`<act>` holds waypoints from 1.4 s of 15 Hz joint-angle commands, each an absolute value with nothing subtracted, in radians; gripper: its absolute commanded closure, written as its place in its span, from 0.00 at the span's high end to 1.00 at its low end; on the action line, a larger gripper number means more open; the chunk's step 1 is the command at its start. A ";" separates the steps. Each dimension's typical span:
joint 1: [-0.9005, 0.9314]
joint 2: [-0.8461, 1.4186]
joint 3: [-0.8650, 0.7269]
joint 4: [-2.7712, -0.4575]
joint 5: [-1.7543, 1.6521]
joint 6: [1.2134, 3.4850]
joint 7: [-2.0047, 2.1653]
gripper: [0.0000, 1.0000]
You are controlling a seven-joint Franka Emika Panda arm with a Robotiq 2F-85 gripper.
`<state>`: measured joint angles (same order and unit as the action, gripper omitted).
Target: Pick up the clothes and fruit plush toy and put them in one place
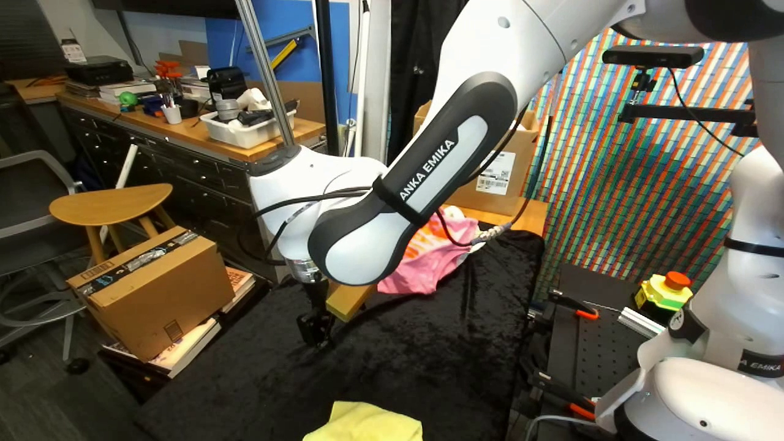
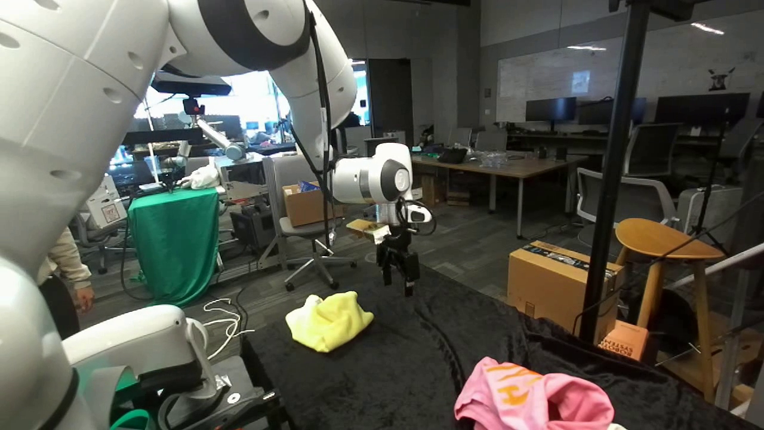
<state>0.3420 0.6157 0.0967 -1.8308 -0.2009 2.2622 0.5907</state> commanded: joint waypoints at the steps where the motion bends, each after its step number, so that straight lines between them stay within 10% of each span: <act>1: 0.381 0.658 0.091 -1.769 -0.235 2.262 0.446 1.00; 21: 0.490 0.618 0.085 -2.114 -0.342 2.704 0.282 1.00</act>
<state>0.4513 0.6498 0.0972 -2.0736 -0.3334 2.6373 0.2684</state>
